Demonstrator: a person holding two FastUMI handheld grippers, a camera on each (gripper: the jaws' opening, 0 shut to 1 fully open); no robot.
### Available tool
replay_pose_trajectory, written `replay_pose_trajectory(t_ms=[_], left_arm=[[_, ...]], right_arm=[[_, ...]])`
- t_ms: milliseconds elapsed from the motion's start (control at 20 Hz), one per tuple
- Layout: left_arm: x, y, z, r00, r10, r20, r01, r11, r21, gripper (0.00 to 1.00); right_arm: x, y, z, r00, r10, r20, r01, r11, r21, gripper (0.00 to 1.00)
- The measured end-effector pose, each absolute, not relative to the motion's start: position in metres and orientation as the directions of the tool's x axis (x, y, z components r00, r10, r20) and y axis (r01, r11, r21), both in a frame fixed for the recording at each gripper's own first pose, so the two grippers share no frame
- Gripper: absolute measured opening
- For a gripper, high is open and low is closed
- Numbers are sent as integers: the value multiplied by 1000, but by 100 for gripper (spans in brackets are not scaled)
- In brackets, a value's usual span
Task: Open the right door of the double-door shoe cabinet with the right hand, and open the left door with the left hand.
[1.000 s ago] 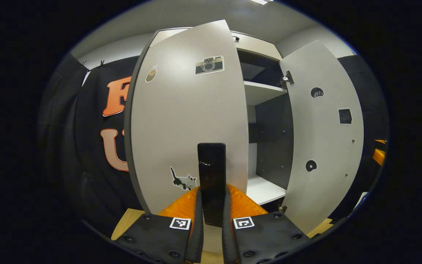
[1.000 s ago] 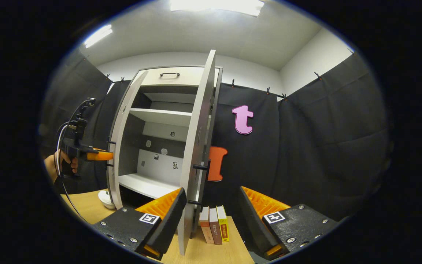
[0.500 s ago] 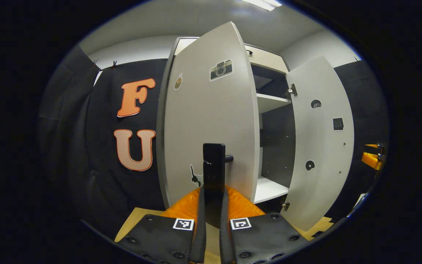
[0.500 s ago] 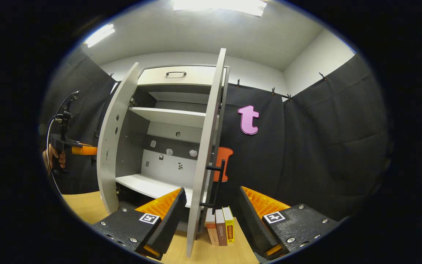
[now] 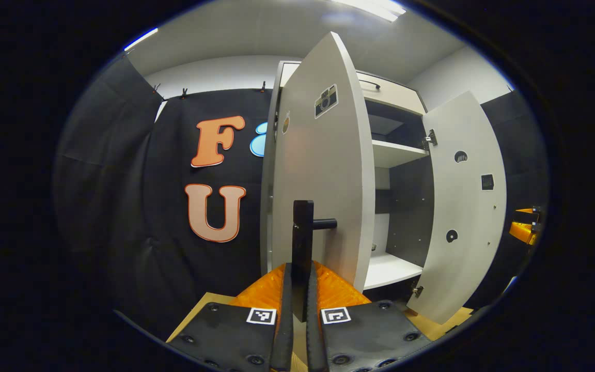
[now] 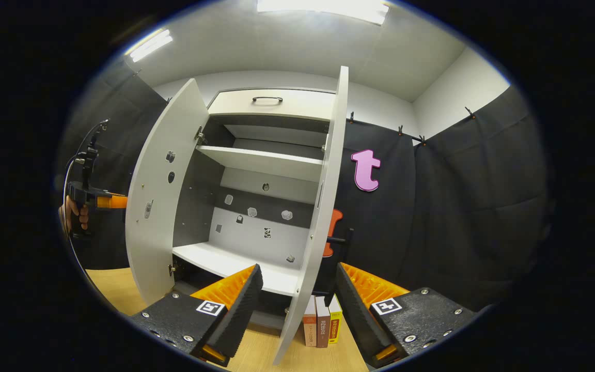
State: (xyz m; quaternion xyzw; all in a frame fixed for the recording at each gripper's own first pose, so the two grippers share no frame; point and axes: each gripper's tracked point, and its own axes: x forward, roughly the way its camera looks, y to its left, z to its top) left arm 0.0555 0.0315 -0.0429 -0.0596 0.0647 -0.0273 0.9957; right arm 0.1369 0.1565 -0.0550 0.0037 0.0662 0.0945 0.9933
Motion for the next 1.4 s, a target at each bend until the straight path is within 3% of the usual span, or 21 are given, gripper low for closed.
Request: replay_pose_trajectory(t_ms=[300,450,500,550,900,1100,1150,1300,1400], left_arm=[[50,54,-48,989,21,-146,-39,992,-123,17],[49,65,-51,988,50,-146,-68,990,-122,8],[49,62,-51,989,34,-143,-55,988,-143,15],[46,59,-50,989,32,-145,-53,988,-144,8],[37,67,-35,993,66,-93,-77,990,-116,18],[26,56,-6,996,83,-11,-84,988,-127,46],[17,42,0,998,69,-5,-69,989,-133,58],[13,10,7,1000,25,-6,-26,990,-137,76],[15,-8,10,1000,4,-7,-5,992,-129,81]], right_arm=[[140,183,-53,967,225,-120,-225,974,16,88],[142,195,-56,963,238,-130,-239,971,7,88],[144,197,-55,962,240,-129,-241,970,5,88],[145,198,-54,962,240,-127,-241,970,5,88],[136,204,-52,950,287,-126,-286,958,31,92],[136,197,-46,947,297,-124,-291,954,67,94],[135,194,-44,947,298,-121,-291,954,74,94],[129,190,-42,943,310,-119,-303,950,72,94],[125,185,-40,944,308,-115,-303,951,64,94]])
